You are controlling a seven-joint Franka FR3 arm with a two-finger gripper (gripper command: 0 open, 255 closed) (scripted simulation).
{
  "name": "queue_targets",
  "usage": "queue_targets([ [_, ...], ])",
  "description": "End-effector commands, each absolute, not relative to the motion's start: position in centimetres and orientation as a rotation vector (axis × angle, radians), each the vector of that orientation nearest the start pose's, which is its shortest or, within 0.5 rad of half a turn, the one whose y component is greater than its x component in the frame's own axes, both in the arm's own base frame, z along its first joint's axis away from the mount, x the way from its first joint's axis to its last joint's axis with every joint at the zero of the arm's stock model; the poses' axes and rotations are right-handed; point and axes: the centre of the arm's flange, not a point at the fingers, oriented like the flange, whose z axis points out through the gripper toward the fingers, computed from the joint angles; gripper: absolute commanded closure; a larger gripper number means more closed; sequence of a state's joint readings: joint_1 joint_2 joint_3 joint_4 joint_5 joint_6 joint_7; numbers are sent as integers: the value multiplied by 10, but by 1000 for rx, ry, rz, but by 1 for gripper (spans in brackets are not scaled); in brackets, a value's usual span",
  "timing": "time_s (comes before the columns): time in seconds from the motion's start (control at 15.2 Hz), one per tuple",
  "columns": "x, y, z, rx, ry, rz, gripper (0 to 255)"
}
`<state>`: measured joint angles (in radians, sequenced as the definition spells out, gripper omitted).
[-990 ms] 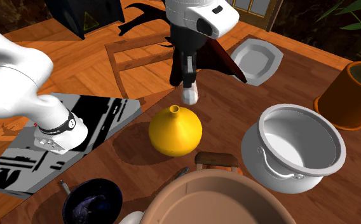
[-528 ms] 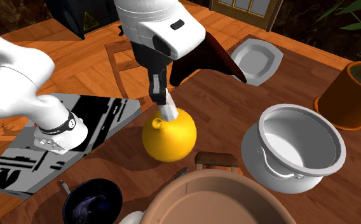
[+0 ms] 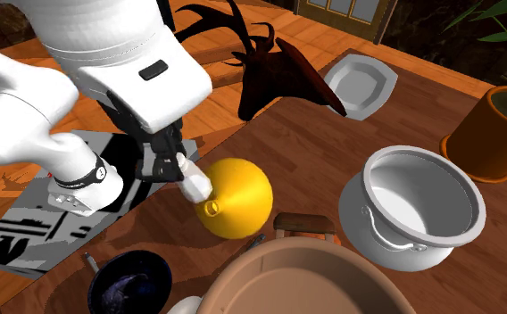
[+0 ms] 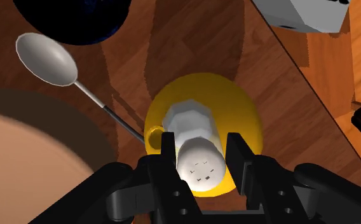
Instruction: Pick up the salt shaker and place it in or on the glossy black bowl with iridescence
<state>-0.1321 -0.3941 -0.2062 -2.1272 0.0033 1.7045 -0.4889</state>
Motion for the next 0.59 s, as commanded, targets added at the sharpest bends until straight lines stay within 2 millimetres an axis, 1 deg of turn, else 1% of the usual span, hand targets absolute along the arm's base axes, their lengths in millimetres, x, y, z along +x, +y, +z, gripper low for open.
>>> queue_targets([
  [0.0,389,-176,563,-3041,-256,1,255],
  [0.53,327,-261,572,-3041,-256,1,255],
])
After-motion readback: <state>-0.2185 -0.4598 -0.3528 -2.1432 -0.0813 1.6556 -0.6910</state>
